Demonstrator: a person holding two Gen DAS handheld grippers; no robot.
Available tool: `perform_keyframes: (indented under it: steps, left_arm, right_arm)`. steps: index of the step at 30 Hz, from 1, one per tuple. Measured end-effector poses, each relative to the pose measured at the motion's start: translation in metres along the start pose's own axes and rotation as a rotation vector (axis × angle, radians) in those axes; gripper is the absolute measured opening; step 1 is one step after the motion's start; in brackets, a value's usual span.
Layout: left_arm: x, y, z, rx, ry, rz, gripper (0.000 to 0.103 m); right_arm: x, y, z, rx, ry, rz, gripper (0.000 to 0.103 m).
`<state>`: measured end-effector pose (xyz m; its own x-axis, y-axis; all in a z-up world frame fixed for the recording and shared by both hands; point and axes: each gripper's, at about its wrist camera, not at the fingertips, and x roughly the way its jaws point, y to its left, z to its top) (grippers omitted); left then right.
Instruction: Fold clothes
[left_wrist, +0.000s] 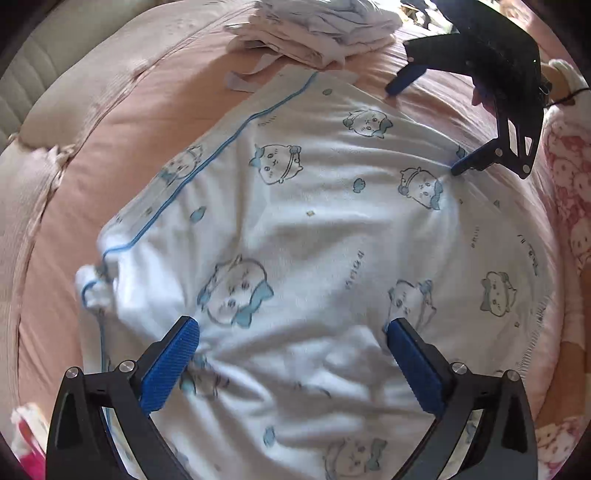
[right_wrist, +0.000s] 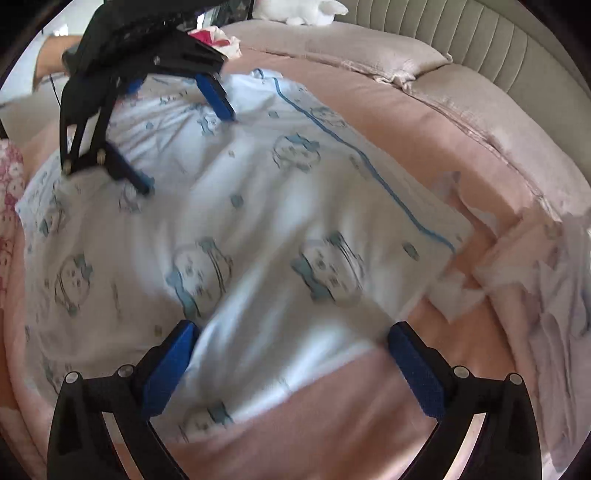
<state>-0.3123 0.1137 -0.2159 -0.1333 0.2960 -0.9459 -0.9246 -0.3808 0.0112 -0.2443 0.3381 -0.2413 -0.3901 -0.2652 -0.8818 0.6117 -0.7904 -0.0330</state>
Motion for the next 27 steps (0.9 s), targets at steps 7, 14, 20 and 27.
perform_keyframes:
  steps: [7,14,20,27]
  left_arm:
    - [0.002,-0.081,-0.038,0.162,0.010,-0.050,0.103]
    - [-0.039,-0.028,-0.135,-0.060,0.116,0.039,0.103]
    - [-0.052,-0.043,-0.130,-0.072,-0.004,0.005,0.103]
    - [-0.057,-0.050,-0.167,-0.064,0.109,0.081,0.103]
  right_arm:
    - [0.013,0.075,0.033,-0.150,-0.043,0.175,0.103]
    - [0.002,0.087,0.004,-0.205,0.085,0.040,0.103]
    - [-0.014,0.126,0.034,-0.216,0.031,0.003,0.103]
    - [-0.003,0.125,-0.014,-0.278,0.168,0.035,0.102]
